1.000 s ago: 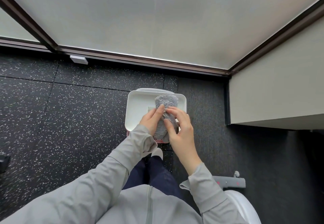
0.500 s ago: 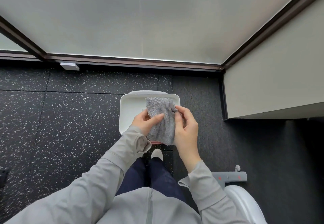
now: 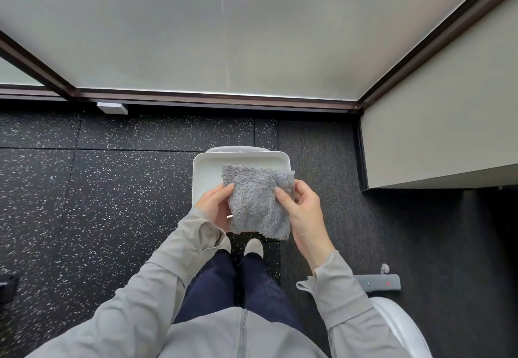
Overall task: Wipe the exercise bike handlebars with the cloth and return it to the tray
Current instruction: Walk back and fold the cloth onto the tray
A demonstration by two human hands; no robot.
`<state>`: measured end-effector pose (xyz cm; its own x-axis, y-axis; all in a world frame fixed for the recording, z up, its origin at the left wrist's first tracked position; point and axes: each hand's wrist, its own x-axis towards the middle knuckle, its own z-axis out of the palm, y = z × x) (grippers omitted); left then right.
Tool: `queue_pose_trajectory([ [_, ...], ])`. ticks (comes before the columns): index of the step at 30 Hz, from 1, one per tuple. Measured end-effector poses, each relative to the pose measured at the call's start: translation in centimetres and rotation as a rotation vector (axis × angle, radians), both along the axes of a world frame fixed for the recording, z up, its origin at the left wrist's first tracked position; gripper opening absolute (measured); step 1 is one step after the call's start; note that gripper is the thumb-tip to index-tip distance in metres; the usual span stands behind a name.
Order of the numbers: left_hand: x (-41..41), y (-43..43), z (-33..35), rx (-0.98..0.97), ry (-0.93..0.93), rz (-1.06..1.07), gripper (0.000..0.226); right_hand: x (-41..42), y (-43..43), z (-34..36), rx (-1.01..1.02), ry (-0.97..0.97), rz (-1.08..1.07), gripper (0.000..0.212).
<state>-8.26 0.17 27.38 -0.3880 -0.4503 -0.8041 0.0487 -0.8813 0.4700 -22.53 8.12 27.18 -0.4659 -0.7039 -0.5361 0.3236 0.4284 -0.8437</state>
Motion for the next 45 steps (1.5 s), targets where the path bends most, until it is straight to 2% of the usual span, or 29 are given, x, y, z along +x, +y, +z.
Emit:
queue_pose_trajectory([
  [2,0.2,0.1,-0.3,-0.003,0.004,-0.045,0.019,0.0,0.0,0.1,-0.004,0.055,-0.003,0.012],
  [5,0.4,0.2,-0.8,-0.045,-0.051,-0.102,0.03,0.2,-0.1,0.9,-0.044,0.142,0.022,0.008],
  [7,0.4,0.4,-0.8,-0.085,-0.05,-0.095,0.008,0.3,-0.1,1.4,-0.072,0.191,0.05,0.006],
  [8,0.5,0.5,-0.8,-0.103,-0.057,-0.091,0.007,0.4,0.0,1.6,-0.083,0.21,0.063,0.005],
  [11,0.7,0.5,-0.4,-0.168,-0.068,-0.124,0.018,0.6,0.2,2.3,-0.102,0.251,0.086,0.005],
  [17,0.3,1.0,0.6,-0.201,-0.048,-0.037,0.038,0.8,0.3,2.8,-0.073,0.313,0.032,0.008],
  [20,0.6,0.9,0.2,-0.188,-0.035,0.014,0.032,1.0,0.2,2.7,-0.06,0.393,0.041,0.007],
  [24,1.0,0.9,-0.4,-0.136,0.041,0.066,0.027,1.4,0.1,3.6,-0.116,0.549,0.198,0.005],
  [27,1.5,1.2,-0.4,-0.1,0.218,0.07,0.042,1.5,0.1,5.2,-0.189,0.506,0.365,0.006],
  [30,2.0,1.3,-0.2,-0.073,0.448,0.011,0.083,1.1,0.1,6.9,-0.245,0.308,0.452,0.008],
  [31,2.0,1.4,0.0,-0.055,0.487,-0.02,0.089,0.8,0.1,7.3,-0.255,0.246,0.46,0.008],
  [35,1.3,1.9,0.5,-0.087,0.571,-0.152,0.068,-0.2,0.1,7.8,-0.258,0.115,0.465,0.015],
  [37,0.9,2.2,0.6,-0.072,0.558,-0.199,0.073,-0.5,0.1,7.3,-0.223,0.12,0.412,0.016],
  [40,0.7,2.4,0.1,-0.016,0.437,-0.16,0.101,-0.8,0.2,5.8,-0.142,0.211,0.248,0.01],
  [45,0.8,2.6,-0.3,-0.019,0.355,-0.144,0.096,-0.6,0.5,3.9,-0.012,0.305,0.167,0.009],
])
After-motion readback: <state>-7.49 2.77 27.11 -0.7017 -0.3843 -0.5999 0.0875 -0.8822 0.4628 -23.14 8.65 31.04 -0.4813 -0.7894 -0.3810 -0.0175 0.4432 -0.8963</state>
